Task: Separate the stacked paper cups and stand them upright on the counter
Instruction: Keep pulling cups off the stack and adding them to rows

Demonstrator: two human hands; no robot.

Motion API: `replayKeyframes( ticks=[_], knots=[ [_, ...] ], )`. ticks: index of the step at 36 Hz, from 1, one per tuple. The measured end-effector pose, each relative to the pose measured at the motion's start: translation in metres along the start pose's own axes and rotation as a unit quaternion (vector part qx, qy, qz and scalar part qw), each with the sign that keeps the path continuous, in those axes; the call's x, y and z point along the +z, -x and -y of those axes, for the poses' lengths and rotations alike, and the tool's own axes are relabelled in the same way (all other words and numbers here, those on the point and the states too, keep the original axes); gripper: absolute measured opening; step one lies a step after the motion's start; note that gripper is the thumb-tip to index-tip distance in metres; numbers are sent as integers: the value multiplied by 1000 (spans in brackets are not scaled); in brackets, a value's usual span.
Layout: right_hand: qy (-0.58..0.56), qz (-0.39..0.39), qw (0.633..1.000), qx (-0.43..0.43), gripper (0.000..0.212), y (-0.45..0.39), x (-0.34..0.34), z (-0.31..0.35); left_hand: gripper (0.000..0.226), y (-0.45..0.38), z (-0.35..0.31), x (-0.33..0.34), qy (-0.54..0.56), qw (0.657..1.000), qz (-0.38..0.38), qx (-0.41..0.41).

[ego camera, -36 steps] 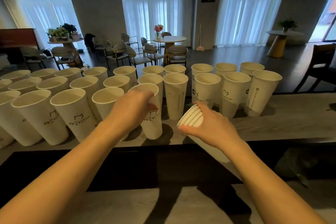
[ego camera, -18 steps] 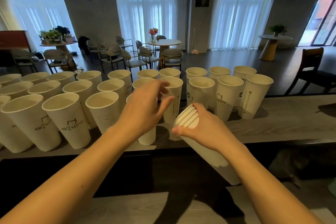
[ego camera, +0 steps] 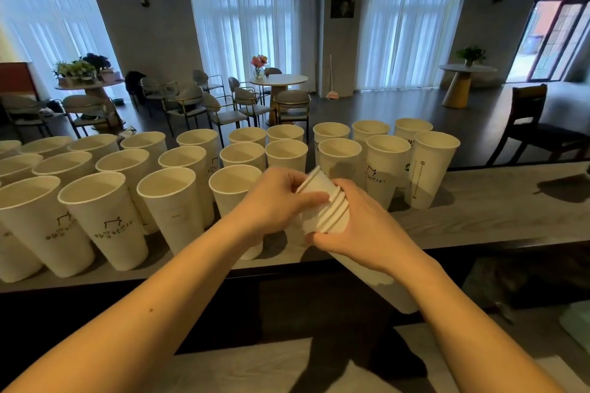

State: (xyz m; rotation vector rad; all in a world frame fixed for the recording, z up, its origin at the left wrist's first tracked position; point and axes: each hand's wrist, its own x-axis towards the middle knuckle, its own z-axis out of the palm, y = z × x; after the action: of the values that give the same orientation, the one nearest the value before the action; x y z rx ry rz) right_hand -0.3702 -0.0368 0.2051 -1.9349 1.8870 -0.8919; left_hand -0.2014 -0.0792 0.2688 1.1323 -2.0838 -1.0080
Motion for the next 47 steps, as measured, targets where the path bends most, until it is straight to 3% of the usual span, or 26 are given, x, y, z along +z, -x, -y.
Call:
replayKeyframes(
  ticks=[3,6,11,17,22,26,29,31,33,36,40,47],
  knots=[
    [15,1,1000,20,89,2,-6,-13,6,-2,-11,-14,-94,987,-98,82],
    [59,25,995,80,101,2,-12,-25,10,-3,-22,-20,-208,945,-184,174],
    [70,8,987,145,106,1,-13,-31,19,-24,-12,9,-405,894,-105,159],
    [37,-10,989,145,102,1,-18,-30,29,-42,17,23,-479,862,-71,150],
    [8,-31,991,133,106,2,-22,-31,39,-47,30,22,-471,865,-74,157],
    [-19,-31,992,121,108,4,-26,-32,57,-46,27,17,-342,925,-101,130],
    [-18,-39,991,124,109,7,-30,-33,54,-42,17,12,-266,921,-192,209],
    [-14,-41,990,132,110,7,-31,-32,46,-37,7,16,-217,928,-200,228],
    [-20,-44,990,134,108,8,-32,-32,40,-35,-3,24,-175,951,-153,204],
    [-23,-50,991,126,100,9,-32,-30,33,-35,-15,37,-112,985,-3,133],
    [-23,-61,991,116,99,13,-31,-26,36,-34,-16,51,-87,983,153,60],
    [-24,-56,991,123,98,23,-25,-20,30,-23,-12,56,-43,983,176,34]
  ],
)
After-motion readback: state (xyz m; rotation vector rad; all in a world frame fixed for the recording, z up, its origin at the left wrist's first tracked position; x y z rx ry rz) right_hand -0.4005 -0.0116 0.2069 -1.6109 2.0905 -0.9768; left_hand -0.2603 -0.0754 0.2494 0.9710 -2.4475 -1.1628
